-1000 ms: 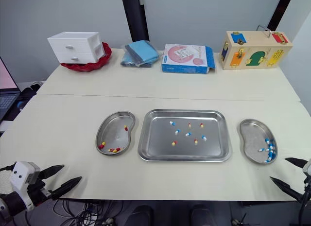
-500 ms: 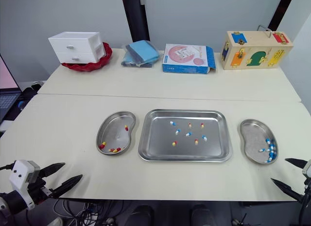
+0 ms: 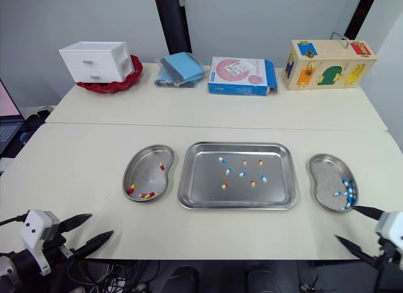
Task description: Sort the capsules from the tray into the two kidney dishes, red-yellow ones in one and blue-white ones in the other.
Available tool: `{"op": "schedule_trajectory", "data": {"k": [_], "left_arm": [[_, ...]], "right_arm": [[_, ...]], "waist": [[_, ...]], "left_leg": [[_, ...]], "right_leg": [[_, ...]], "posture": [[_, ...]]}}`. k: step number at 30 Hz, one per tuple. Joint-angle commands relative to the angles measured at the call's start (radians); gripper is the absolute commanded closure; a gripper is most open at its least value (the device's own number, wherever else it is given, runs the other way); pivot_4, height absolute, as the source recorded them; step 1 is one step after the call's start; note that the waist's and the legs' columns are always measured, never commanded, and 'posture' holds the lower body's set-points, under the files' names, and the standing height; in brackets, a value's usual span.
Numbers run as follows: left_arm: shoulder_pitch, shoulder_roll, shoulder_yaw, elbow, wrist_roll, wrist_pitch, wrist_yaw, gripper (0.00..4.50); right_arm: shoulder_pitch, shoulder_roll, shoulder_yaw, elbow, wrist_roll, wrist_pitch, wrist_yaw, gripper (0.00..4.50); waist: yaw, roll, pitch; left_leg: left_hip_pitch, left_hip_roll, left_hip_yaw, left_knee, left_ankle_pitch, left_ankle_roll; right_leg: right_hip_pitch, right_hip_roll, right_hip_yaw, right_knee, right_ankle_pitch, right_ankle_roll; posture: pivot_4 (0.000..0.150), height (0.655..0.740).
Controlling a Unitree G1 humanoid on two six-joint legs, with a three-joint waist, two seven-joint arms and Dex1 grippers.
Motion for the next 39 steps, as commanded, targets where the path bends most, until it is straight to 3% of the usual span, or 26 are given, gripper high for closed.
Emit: {"op": "schedule_trajectory", "data": {"k": [1, 9, 18, 25, 28, 31, 39], "left_arm": [[0.030, -0.004, 0.024, -0.076, -0.034, 0.011, 0.001, 0.01], [-0.004, 0.004, -0.068, -0.319, -0.095, 0.120, 0.068, 0.01], [-0.213, 0.024, -0.263, -0.458, -0.127, 0.288, 0.194, 0.01], [-0.506, -0.050, -0.585, -0.353, 0.006, 0.340, 0.299, 0.01], [-0.616, -0.105, -0.686, -0.276, 0.068, 0.353, 0.337, 0.59], [-0.728, -0.166, -0.769, -0.185, 0.131, 0.367, 0.373, 1.49], [-0.943, -0.262, -0.865, -0.067, 0.186, 0.506, 0.411, 1.49]], "right_arm": [[-0.019, 0.018, 0.051, -0.123, 0.026, 0.020, -0.038, 0.00], [-0.145, 0.092, 0.312, -0.237, -0.039, 0.063, -0.162, 0.00], [-0.144, 0.126, 0.403, -0.173, -0.088, -0.002, -0.188, 0.00], [-0.131, 0.155, 0.450, -0.060, -0.117, -0.123, -0.182, 0.00], [-0.118, 0.169, 0.465, -0.037, -0.121, -0.155, -0.191, 0.00], [-0.106, 0.178, 0.476, -0.026, -0.130, -0.179, -0.203, 0.00], [-0.084, 0.193, 0.492, -0.053, -0.146, -0.178, -0.247, 0.00]], "waist": [[0.001, 0.000, 0.000], [0.003, -0.001, -0.001], [0.003, 0.000, 0.000], [0.003, 0.000, -0.001], [0.003, 0.000, -0.001], [0.003, 0.000, -0.001], [-0.001, 0.001, -0.001]], "left_leg": [[0.000, 0.000, 0.000, 0.000, 0.000, 0.000], [0.000, 0.000, -0.001, 0.001, 0.000, 0.000], [0.000, 0.000, -0.002, 0.000, 0.000, 0.000], [0.000, -0.001, -0.002, 0.001, 0.000, 0.000], [0.000, -0.001, -0.002, 0.001, 0.000, 0.000], [0.000, -0.001, -0.003, 0.001, 0.000, 0.000], [0.000, -0.001, -0.003, 0.002, 0.000, 0.000]], "right_leg": [[0.000, 0.000, 0.000, 0.000, 0.000, 0.000], [0.000, 0.000, 0.000, 0.000, 0.000, 0.000], [0.000, 0.000, -0.001, 0.000, 0.000, 0.000], [0.001, 0.000, -0.001, 0.000, 0.001, 0.001], [0.001, 0.001, -0.001, 0.000, 0.001, 0.001], [0.001, 0.001, -0.001, 0.000, 0.001, 0.001], [0.001, 0.001, -0.001, 0.001, 0.001, 0.001]], "posture": [[0.150, 0.7400], [0.150, 0.7400], [0.150, 0.7400], [0.150, 0.7400], [0.150, 0.7400], [0.150, 0.7400], [0.150, 0.7400]]}}
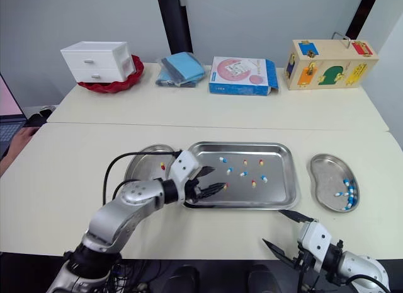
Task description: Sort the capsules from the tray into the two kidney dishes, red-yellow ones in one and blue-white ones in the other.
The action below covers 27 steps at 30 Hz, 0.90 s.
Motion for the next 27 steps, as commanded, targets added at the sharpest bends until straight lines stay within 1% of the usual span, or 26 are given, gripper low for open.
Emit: {"op": "schedule_trajectory", "data": {"k": [1, 6, 11, 21, 24, 27], "left_arm": [[-0.044, -0.010, -0.032, 0.014, 0.020, 0.048, -0.001, 1.49], [-0.084, -0.010, -0.076, 0.029, 0.038, 0.106, -0.012, 1.49], [-0.104, -0.045, -0.101, 0.075, 0.061, 0.114, 0.000, 1.49], [-0.108, -0.026, -0.130, 0.132, 0.095, 0.106, -0.044, 1.49], [-0.102, -0.029, -0.138, 0.139, 0.103, 0.102, -0.055, 2.04], [-0.095, -0.032, -0.149, 0.151, 0.116, 0.090, -0.063, 2.93]], "right_arm": [[0.014, 0.006, 0.004, -0.046, 0.000, -0.010, -0.023, 0.00], [0.018, 0.004, 0.018, -0.069, -0.005, 0.007, -0.048, 0.00], [0.003, 0.002, 0.028, -0.104, 0.000, 0.050, -0.074, 0.00], [-0.007, -0.010, 0.022, -0.158, 0.011, 0.115, -0.097, 0.00], [-0.010, -0.011, 0.022, -0.178, 0.012, 0.138, -0.105, 0.00], [-0.012, -0.013, 0.022, -0.198, 0.014, 0.161, -0.110, 0.00]], "waist": [[0.000, 0.000, 0.000], [0.002, 0.000, 0.000], [0.002, 0.000, 0.000], [0.003, 0.000, 0.000], [0.003, 0.001, 0.000], [0.003, 0.001, 0.000]], "left_leg": [[0.000, 0.000, 0.000, 0.000, 0.000, 0.000], [0.000, 0.000, 0.000, 0.000, 0.000, 0.000], [0.000, 0.000, -0.001, 0.000, 0.000, 0.000], [0.000, 0.000, -0.001, 0.000, 0.000, 0.000], [0.000, 0.000, -0.001, 0.000, 0.000, 0.000], [0.000, 0.000, -0.001, 0.000, 0.000, 0.000]], "right_leg": [[0.000, 0.000, 0.000, 0.000, 0.000, 0.000], [0.000, 0.000, 0.000, 0.000, 0.000, 0.000], [0.000, 0.000, 0.000, 0.000, 0.000, 0.000], [0.000, 0.000, 0.000, 0.000, 0.000, 0.000], [0.000, 0.000, 0.000, 0.000, 0.000, 0.000], [0.000, 0.000, 0.000, 0.000, 0.000, 0.000]], "posture": [[0.150, 0.7400], [0.150, 0.7400], [0.150, 0.7400], [0.150, 0.7400], [0.150, 0.7400], [0.150, 0.7400]]}}
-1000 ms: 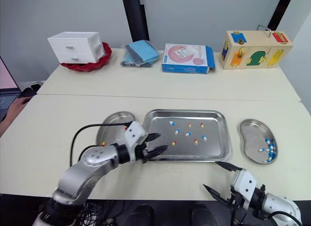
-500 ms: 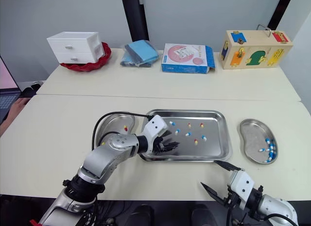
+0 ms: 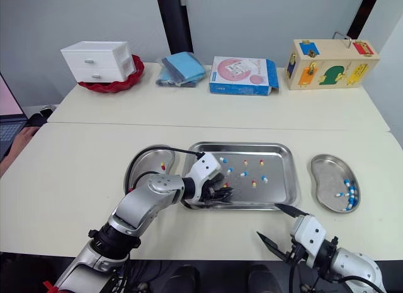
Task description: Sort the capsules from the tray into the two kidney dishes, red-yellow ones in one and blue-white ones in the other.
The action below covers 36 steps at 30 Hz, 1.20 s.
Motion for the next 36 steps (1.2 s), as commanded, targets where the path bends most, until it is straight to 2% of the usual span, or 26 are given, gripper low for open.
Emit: {"op": "schedule_trajectory", "data": {"k": [1, 5, 11, 17, 23, 30, 36], "left_arm": [[0.005, 0.000, -0.032, 0.020, 0.022, -0.017, -0.019, 3.26], [0.011, 0.000, -0.034, 0.028, 0.033, -0.030, -0.027, 4.47], [0.018, 0.012, -0.022, 0.012, 0.032, -0.036, -0.044, 4.47], [0.015, 0.091, 0.078, -0.149, -0.049, 0.038, -0.097, 4.47], [0.051, 0.248, 0.286, -0.300, -0.203, 0.181, -0.174, 4.47], [0.231, 0.394, 0.598, -0.326, -0.299, 0.211, -0.186, 4.47], [0.371, 0.426, 0.742, -0.326, -0.333, 0.185, -0.172, 4.47]], "right_arm": [[-0.001, -0.008, -0.013, -0.058, 0.016, 0.024, -0.013, 0.00], [-0.002, -0.011, -0.017, -0.072, 0.018, 0.045, -0.018, 0.00], [-0.001, -0.016, -0.025, -0.077, 0.019, 0.055, -0.016, 0.00], [-0.003, -0.041, -0.044, -0.008, -0.019, -0.062, 0.017, 0.00], [-0.076, -0.064, -0.022, 0.061, 0.046, -0.153, 0.115, 0.00], [-0.224, -0.082, 0.067, 0.105, 0.119, -0.143, 0.250, 0.00], [-0.326, -0.069, 0.156, 0.091, 0.151, -0.102, 0.306, 0.00]], "waist": [[0.000, 0.000, 0.000], [0.000, 0.000, 0.000], [0.000, 0.000, 0.000], [-0.001, 0.000, 0.000], [-0.005, 0.001, 0.001], [-0.004, 0.001, 0.002], [0.002, 0.000, 0.002]], "left_leg": [[0.000, 0.000, 0.000, 0.000, 0.000, 0.000], [0.000, 0.000, 0.000, 0.000, 0.000, 0.000], [0.000, 0.000, 0.000, 0.000, 0.000, 0.000], [0.000, 0.000, 0.000, 0.000, 0.000, 0.000], [0.000, 0.000, 0.000, 0.000, 0.000, 0.000], [0.000, 0.000, 0.000, 0.000, 0.000, 0.000], [0.000, 0.000, -0.001, 0.000, 0.000, 0.000]], "right_leg": [[0.000, 0.000, 0.000, 0.000, 0.000, 0.000], [0.000, 0.000, 0.000, 0.000, 0.000, 0.000], [0.000, 0.000, 0.000, 0.000, 0.000, 0.000], [0.000, 0.000, 0.000, 0.000, 0.000, 0.000], [-0.001, 0.000, 0.000, 0.000, 0.000, 0.000], [-0.001, 0.000, 0.000, 0.000, 0.000, 0.000], [-0.001, -0.001, -0.001, 0.000, 0.000, 0.000]], "posture": [[0.150, 0.7400], [0.150, 0.7400], [0.150, 0.7400], [0.150, 0.7400], [0.150, 0.7400], [0.150, 0.7400], [0.150, 0.7400]]}}
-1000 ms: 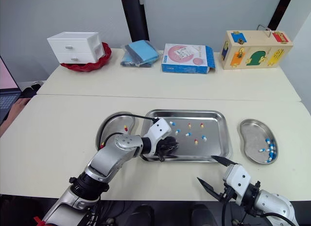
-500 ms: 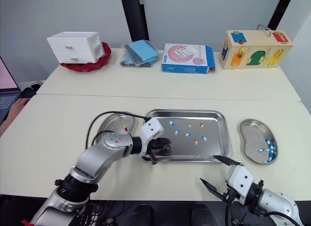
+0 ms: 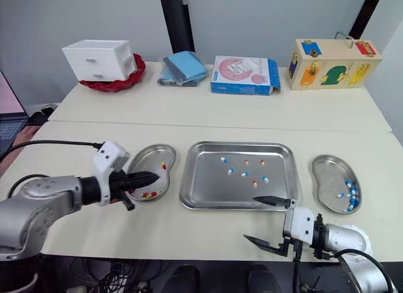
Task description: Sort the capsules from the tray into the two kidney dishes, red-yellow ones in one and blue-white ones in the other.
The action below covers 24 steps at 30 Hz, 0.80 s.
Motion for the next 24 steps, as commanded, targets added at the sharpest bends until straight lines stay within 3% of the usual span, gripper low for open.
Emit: {"op": "schedule_trajectory", "data": {"k": [1, 15, 19, 24], "left_arm": [[0.035, 0.008, 0.069, -0.025, -0.023, -0.041, 0.006, 4.47], [0.050, -0.007, 0.061, 0.067, 0.011, -0.191, 0.063, 4.47], [0.039, 0.008, 0.061, 0.099, 0.008, -0.225, 0.053, 3.43], [0.041, 0.017, 0.056, 0.112, 0.007, -0.252, 0.042, 1.73]], "right_arm": [[-0.055, 0.014, 0.033, -0.036, 0.032, 0.023, 0.012, 0.00], [-0.143, 0.062, 0.059, -0.087, 0.041, 0.114, -0.050, 0.00], [-0.156, 0.062, 0.059, -0.086, 0.041, 0.126, -0.059, 0.00], [-0.166, 0.061, 0.059, -0.083, 0.038, 0.134, -0.062, 0.00]], "waist": [[0.000, 0.000, 0.000], [-0.003, 0.000, 0.000], [-0.002, 0.000, 0.000], [-0.004, 0.000, 0.000]], "left_leg": [[0.000, 0.000, 0.000, 0.000, 0.000, 0.000], [0.000, 0.000, 0.000, 0.000, 0.000, 0.000], [0.000, 0.000, 0.000, 0.000, 0.000, 0.000], [0.000, 0.000, 0.000, 0.000, 0.000, 0.000]], "right_leg": [[0.000, 0.000, 0.000, 0.000, 0.000, 0.000], [0.000, 0.000, 0.000, 0.000, 0.000, 0.000], [-0.001, 0.000, 0.000, 0.000, 0.000, 0.000], [-0.001, 0.000, 0.000, 0.000, 0.000, 0.000]], "posture": [[0.150, 0.7400], [0.150, 0.7400], [0.150, 0.7400], [0.150, 0.7400]]}}
